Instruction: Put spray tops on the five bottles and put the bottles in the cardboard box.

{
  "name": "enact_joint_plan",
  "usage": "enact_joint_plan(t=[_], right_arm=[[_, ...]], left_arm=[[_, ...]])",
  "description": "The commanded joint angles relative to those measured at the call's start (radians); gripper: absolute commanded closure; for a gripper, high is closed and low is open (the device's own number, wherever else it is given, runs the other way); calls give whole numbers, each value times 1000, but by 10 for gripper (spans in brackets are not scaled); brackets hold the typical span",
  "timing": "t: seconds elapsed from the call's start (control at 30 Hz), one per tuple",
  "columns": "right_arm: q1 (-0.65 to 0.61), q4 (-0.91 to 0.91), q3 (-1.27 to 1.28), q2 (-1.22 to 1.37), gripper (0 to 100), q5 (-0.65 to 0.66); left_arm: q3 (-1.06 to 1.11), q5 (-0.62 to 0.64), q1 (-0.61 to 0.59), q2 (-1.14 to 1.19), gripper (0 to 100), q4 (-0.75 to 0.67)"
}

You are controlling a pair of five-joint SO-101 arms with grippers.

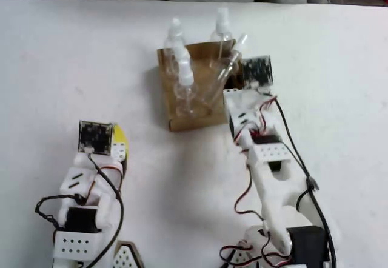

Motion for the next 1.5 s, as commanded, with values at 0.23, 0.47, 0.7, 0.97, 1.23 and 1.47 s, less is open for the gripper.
enact_joint_plan(t=[0.23,0.47,0.7,0.97,1.23,1.47], right_arm=[[-4,464,-388,128,898,-180],[-61,570,-526,248,801,-224],[-93,570,-609,303,800,-308],[-93,567,-660,392,795,-324],[-99,549,-661,423,628,-324],[-122,549,-661,418,625,-466]], left_arm=[[-3,-11,-7,-5,939,-37],[-3,-11,-7,-5,939,-37],[-3,-11,-7,-5,939,-38],[-3,-11,-7,-5,939,-38],[-3,-11,-7,-5,939,-38],[-3,-11,-7,-5,939,-38]])
